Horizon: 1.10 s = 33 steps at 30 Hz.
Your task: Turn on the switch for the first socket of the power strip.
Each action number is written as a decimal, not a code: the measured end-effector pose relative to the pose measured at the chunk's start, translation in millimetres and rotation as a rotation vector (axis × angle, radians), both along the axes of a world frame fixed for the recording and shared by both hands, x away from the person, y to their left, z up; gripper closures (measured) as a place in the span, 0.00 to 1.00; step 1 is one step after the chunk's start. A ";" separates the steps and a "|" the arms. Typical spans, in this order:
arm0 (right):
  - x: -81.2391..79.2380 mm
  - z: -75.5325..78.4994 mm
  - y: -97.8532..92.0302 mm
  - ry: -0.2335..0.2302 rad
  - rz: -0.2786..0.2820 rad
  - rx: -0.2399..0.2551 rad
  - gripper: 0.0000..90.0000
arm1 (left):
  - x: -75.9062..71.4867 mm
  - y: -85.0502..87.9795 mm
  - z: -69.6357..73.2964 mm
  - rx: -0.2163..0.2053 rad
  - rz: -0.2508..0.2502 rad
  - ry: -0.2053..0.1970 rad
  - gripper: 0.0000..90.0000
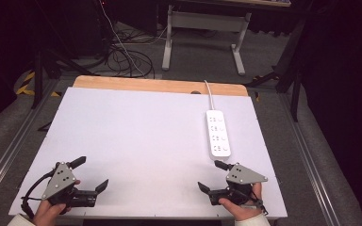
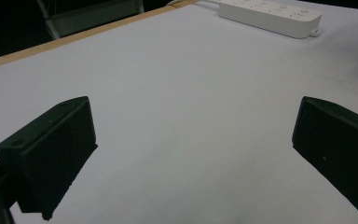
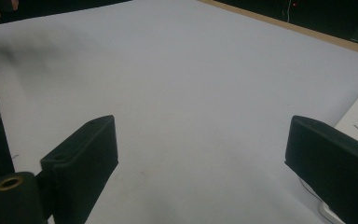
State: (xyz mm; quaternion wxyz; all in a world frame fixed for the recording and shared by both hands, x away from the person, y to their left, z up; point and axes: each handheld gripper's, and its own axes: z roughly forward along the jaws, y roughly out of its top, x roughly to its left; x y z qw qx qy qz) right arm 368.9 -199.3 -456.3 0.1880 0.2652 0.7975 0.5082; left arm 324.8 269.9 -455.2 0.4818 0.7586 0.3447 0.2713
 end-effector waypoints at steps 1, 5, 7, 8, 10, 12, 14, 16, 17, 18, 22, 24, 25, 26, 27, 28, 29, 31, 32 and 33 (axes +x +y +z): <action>-0.1 -0.1 0.0 0.000 0.000 -0.001 0.11 | -0.2 -0.1 -0.1 0.005 0.001 -0.003 0.00; 0.0 0.4 -0.1 -0.003 0.002 -0.001 0.11 | -0.8 -0.7 0.5 0.027 0.002 -0.020 0.00; -0.7 1.2 0.4 -0.006 0.005 -0.005 0.11 | -1.2 -0.4 0.9 0.029 0.002 -0.029 0.00; -0.7 1.2 0.4 -0.006 0.005 -0.005 0.11 | -1.5 -0.4 1.1 0.029 0.002 -0.032 0.00; -0.9 1.4 0.8 -0.009 0.008 -0.008 0.12 | -2.1 -0.7 1.1 0.032 0.002 -0.034 0.00; -1.1 1.7 1.1 -0.008 0.012 -0.011 0.12 | -2.8 -1.6 1.3 0.039 0.009 -0.036 0.00; -1.4 2.2 1.5 -0.010 0.015 -0.015 0.13 | -2.8 -1.7 1.7 0.039 0.008 -0.032 0.00; -1.7 3.0 2.2 -0.010 0.016 -0.011 0.14 | -2.2 -1.1 2.4 0.031 0.006 -0.019 0.00; -1.9 3.5 2.4 -0.008 0.014 -0.013 0.14 | -2.1 -0.9 2.5 0.022 0.004 -0.012 0.00; -1.7 4.2 2.4 -0.010 0.016 -0.016 0.14 | -2.1 -0.7 2.7 0.018 0.003 -0.009 0.00; -1.0 6.8 3.7 -0.003 0.032 -0.024 0.17 | -2.1 -0.7 2.9 0.015 0.004 -0.010 0.00; -0.4 7.8 4.9 0.001 0.039 -0.032 0.19 | -2.2 -1.1 2.8 0.025 0.007 -0.014 0.00; 0.2 8.6 5.4 0.001 0.040 -0.039 0.19 | -2.3 -1.4 2.6 0.034 0.010 -0.018 0.00; 0.6 9.8 5.6 0.003 0.038 -0.045 0.20 | -2.3 -1.4 2.6 0.034 0.010 -0.018 0.00; 0.6 9.8 5.6 0.003 0.038 -0.045 0.20 | -2.5 -1.5 2.6 0.033 0.010 -0.016 0.00; 2.3 12.9 5.3 0.006 0.041 -0.047 0.21 | -2.4 -1.4 2.7 0.034 0.012 -0.018 0.00; 3.2 14.7 5.4 0.010 0.041 -0.044 0.21 | -2.4 -1.4 2.7 0.034 0.012 -0.018 0.00; 5.5 18.8 5.1 0.013 0.037 -0.045 0.22 | -2.2 -1.7 2.4 0.030 0.012 -0.015 0.00; 6.8 20.9 5.2 0.017 0.037 -0.042 0.22 | -2.2 -1.6 2.4 0.034 0.012 -0.015 0.00; 8.1 22.8 5.3 0.019 0.038 -0.036 0.23 | -2.2 -1.6 2.4 0.034 0.011 -0.015 0.00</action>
